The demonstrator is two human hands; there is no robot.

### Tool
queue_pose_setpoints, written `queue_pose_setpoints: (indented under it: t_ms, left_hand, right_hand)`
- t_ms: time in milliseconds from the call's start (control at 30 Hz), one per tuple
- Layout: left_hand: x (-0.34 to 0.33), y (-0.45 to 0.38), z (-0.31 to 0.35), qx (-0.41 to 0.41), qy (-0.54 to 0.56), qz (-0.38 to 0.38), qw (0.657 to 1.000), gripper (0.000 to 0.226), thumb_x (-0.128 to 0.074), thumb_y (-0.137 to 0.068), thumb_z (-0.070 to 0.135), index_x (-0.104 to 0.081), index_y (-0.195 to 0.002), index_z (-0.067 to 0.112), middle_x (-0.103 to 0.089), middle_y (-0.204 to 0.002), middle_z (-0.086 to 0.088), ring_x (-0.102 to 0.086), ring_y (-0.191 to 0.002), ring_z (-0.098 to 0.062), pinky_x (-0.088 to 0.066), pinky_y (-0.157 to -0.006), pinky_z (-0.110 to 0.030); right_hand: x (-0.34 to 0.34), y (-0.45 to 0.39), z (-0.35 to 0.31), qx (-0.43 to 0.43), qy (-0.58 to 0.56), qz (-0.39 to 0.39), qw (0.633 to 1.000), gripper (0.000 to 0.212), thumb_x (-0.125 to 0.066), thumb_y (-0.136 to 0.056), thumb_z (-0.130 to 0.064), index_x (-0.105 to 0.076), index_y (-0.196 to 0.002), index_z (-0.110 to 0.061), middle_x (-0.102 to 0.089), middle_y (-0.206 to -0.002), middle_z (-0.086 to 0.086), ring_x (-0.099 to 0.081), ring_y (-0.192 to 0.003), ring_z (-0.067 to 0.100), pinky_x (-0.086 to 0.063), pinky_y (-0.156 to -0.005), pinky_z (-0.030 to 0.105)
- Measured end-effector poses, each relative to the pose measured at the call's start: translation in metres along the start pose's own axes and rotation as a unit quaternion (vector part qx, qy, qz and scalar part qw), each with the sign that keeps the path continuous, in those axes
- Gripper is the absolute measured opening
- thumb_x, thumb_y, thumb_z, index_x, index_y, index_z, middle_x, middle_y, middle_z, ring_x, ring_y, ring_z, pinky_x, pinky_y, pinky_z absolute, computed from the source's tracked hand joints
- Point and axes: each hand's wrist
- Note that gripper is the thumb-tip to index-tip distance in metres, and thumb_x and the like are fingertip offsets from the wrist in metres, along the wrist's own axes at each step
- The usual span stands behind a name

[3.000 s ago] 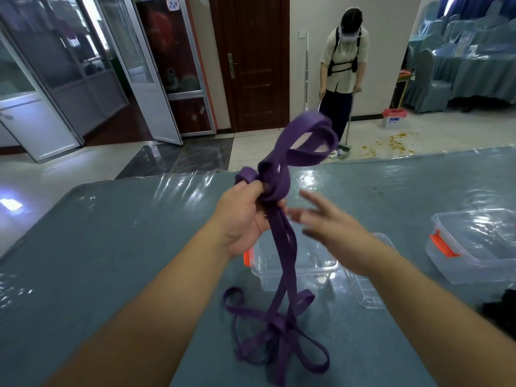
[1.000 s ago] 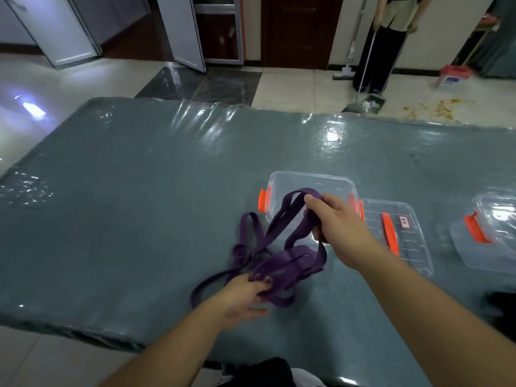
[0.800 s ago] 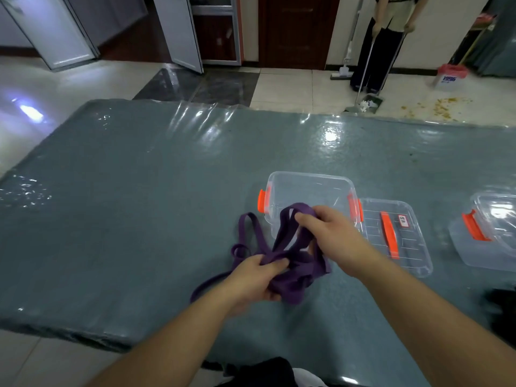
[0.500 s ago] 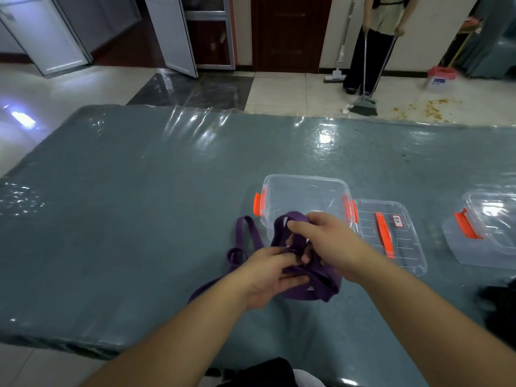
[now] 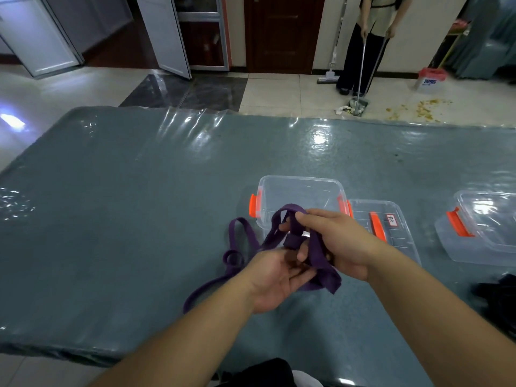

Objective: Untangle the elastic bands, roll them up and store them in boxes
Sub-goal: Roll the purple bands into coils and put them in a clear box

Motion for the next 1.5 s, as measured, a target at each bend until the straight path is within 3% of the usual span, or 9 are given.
queue_pose_setpoints:
  t_ms: [133, 300, 433, 633, 933, 1033, 1167, 1300, 1500]
  left_hand:
    - [-0.010, -0.009, -0.014, -0.070, -0.136, 0.074, 0.985, 0.019, -0.040, -0.110, 0.011, -0.057, -0.103, 0.011, -0.077, -0.087, 0.002, -0.073, -0.084, -0.012, -0.058, -0.081, -0.025]
    - [-0.012, -0.022, -0.015, -0.094, -0.003, 0.120, 0.988, 0.041, -0.048, -0.103, -0.002, -0.052, -0.064, 0.007, -0.053, -0.073, -0.012, -0.067, -0.071, -0.022, -0.062, -0.080, -0.030]
    - [-0.009, -0.022, -0.020, -0.104, 0.034, 0.068, 0.992, 0.038, -0.043, -0.098, -0.012, -0.068, -0.078, 0.009, -0.062, -0.091, -0.011, -0.063, -0.105, -0.030, -0.053, -0.106, -0.035]
    - [-0.007, -0.016, -0.030, -0.125, -0.044, 0.075, 0.988, 0.043, -0.050, -0.100, -0.010, -0.061, -0.123, 0.024, -0.071, -0.132, 0.005, -0.065, -0.117, -0.016, -0.049, -0.101, -0.029]
    - [0.014, -0.039, -0.030, -0.129, 0.046, 0.095, 0.986, 0.054, -0.039, -0.096, -0.021, -0.054, -0.140, 0.007, -0.066, -0.141, -0.005, -0.062, -0.131, -0.032, -0.052, -0.102, -0.034]
    - [0.017, -0.038, -0.032, -0.099, -0.079, 0.063, 0.990, 0.067, -0.046, -0.079, -0.017, -0.054, -0.142, 0.006, -0.070, -0.132, -0.003, -0.061, -0.126, -0.027, -0.050, -0.099, -0.029]
    - [0.008, -0.032, -0.030, -0.036, -0.462, 0.027, 0.886, 0.040, -0.047, -0.095, 0.003, -0.075, -0.094, 0.031, -0.074, -0.087, 0.012, -0.065, -0.084, -0.012, -0.052, -0.075, -0.024]
    - [0.001, -0.022, -0.034, 0.053, -0.417, -0.008, 0.907, 0.033, -0.047, -0.103, 0.034, -0.078, -0.112, 0.029, -0.080, -0.112, 0.004, -0.073, -0.112, -0.014, -0.053, -0.107, -0.037]
    - [0.009, -0.009, -0.026, -0.018, -0.404, 0.010, 0.915, 0.039, -0.044, -0.104, 0.029, -0.079, -0.111, 0.013, -0.080, -0.111, 0.003, -0.072, -0.111, -0.014, -0.049, -0.111, -0.034]
  right_hand:
    - [-0.002, 0.006, -0.001, -0.028, -0.035, -0.050, 0.998, 0.032, -0.055, -0.106, -0.022, -0.069, -0.122, 0.002, -0.069, -0.070, 0.014, -0.061, -0.056, 0.025, -0.054, -0.057, 0.031]
    - [0.001, 0.003, 0.004, -0.030, -0.035, -0.050, 0.998, 0.028, -0.057, -0.105, -0.023, -0.070, -0.119, -0.003, -0.068, -0.073, 0.022, -0.067, -0.060, 0.024, -0.055, -0.055, 0.028]
    - [0.015, -0.004, 0.008, 0.030, 0.055, 0.003, 0.998, 0.018, -0.063, -0.102, -0.024, -0.074, -0.113, -0.017, -0.072, -0.093, 0.017, -0.065, -0.070, 0.023, -0.047, -0.059, 0.029]
    - [0.039, -0.006, 0.006, 0.116, 0.238, 0.116, 0.957, 0.007, -0.070, -0.096, -0.025, -0.075, -0.094, -0.029, -0.071, -0.073, -0.016, -0.065, -0.062, 0.005, -0.047, -0.057, 0.019]
    - [0.040, 0.001, 0.029, 0.082, 0.175, 0.053, 0.980, 0.010, -0.068, -0.098, -0.024, -0.077, -0.100, -0.018, -0.075, -0.080, 0.008, -0.061, -0.059, 0.019, -0.045, -0.047, 0.030]
    - [0.039, 0.005, 0.032, 0.061, 0.118, 0.028, 0.991, 0.015, -0.065, -0.100, -0.018, -0.075, -0.108, -0.010, -0.071, -0.077, 0.009, -0.063, -0.063, 0.018, -0.045, -0.048, 0.030]
    - [0.032, 0.005, 0.036, 0.041, 0.087, 0.005, 0.995, 0.014, -0.064, -0.100, -0.015, -0.072, -0.109, -0.007, -0.069, -0.078, 0.012, -0.061, -0.063, 0.021, -0.045, -0.046, 0.029]
    - [0.037, -0.001, 0.036, 0.039, 0.026, 0.069, 0.997, 0.015, -0.064, -0.101, -0.018, -0.074, -0.108, -0.009, -0.069, -0.080, 0.011, -0.056, -0.056, 0.020, -0.040, -0.043, 0.028]
    - [0.053, -0.007, 0.033, 0.037, -0.038, 0.113, 0.992, 0.014, -0.065, -0.100, -0.018, -0.073, -0.106, -0.009, -0.069, -0.082, 0.012, -0.060, -0.056, 0.019, -0.038, -0.041, 0.025]
Point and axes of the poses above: each hand's wrist, its own y-axis away from the middle knuckle, its own x-axis out of the back of the hand, z = x × y
